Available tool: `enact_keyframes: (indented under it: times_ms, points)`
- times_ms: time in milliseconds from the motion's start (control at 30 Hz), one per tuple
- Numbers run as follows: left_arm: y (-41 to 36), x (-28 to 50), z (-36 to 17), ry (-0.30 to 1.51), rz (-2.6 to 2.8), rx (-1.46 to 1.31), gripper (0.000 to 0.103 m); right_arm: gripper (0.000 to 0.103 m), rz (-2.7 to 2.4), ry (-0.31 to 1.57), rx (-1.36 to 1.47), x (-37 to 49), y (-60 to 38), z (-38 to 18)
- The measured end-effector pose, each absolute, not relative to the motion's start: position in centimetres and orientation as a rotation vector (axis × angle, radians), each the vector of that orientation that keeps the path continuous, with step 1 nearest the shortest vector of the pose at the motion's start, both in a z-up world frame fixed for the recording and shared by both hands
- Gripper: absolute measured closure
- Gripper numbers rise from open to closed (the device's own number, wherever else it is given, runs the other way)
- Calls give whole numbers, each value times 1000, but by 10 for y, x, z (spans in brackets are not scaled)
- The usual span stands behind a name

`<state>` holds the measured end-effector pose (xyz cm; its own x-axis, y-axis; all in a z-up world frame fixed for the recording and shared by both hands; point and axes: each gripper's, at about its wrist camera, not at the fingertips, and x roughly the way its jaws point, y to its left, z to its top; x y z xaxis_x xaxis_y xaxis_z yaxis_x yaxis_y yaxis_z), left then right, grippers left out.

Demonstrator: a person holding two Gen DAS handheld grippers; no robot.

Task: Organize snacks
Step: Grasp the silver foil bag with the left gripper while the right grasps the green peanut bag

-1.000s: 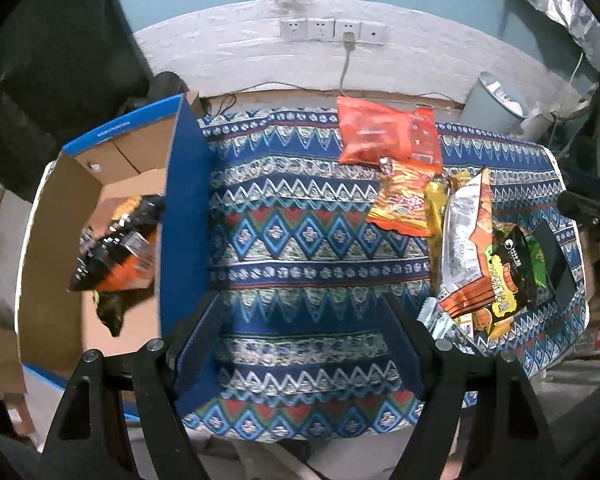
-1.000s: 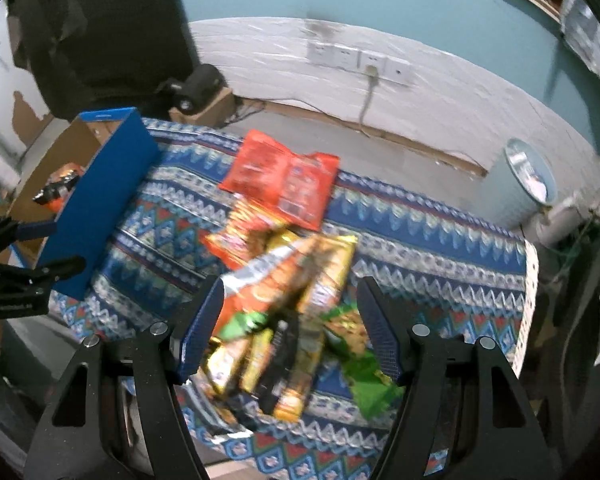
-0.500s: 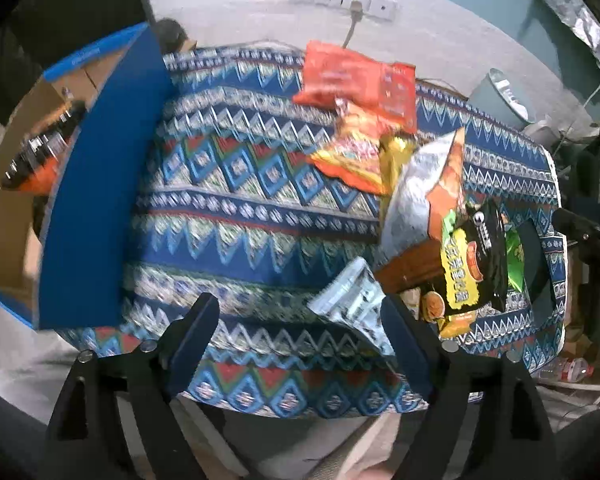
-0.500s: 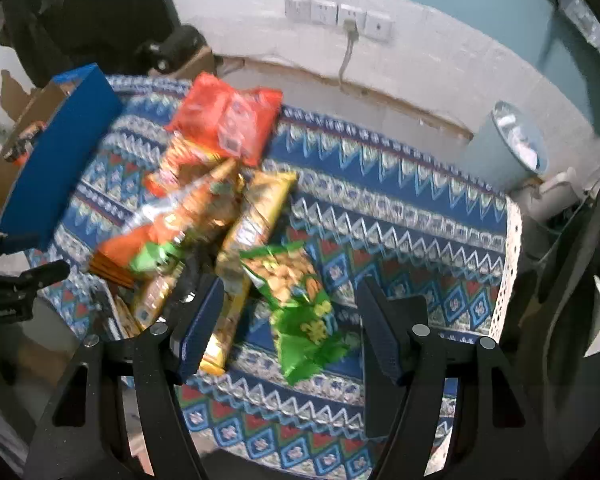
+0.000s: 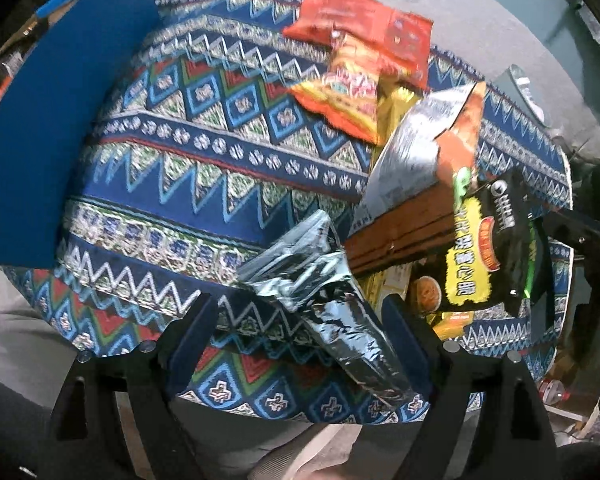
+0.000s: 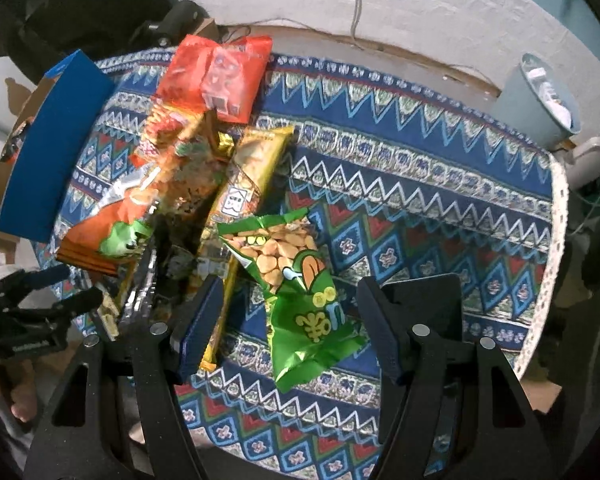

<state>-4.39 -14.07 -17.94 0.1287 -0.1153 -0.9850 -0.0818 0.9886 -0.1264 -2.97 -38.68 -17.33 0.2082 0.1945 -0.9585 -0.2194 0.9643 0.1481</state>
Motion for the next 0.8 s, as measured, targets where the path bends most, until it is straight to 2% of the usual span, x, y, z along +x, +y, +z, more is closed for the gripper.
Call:
enact_keyframes:
  times_ms: [367,467,500,533,700,800]
  points:
    - [-157,-35,-201,1471,-93,-209,18,34,280,1414,-45,-23,-385,-219]
    - [-163,-40,-200,1446,-157,-222,37,34,277,1421,-56,-22,-384,-225]
    - [-165,-40,-198,1436,-180,-217,50,35,278,1422,-57,-22,-383,-228]
    - [-168,-41,-194,1422,-201,-202,61,41,280,1422,-59,-23,-384,-229]
    - [-173,-37,-190,1406,-235,-168,72,47,293,1424,-71,-24,-380,-236]
    - [-166,-33,-188,1405,-253,-154,75,58,299,1422,-68,-26,-378,-240]
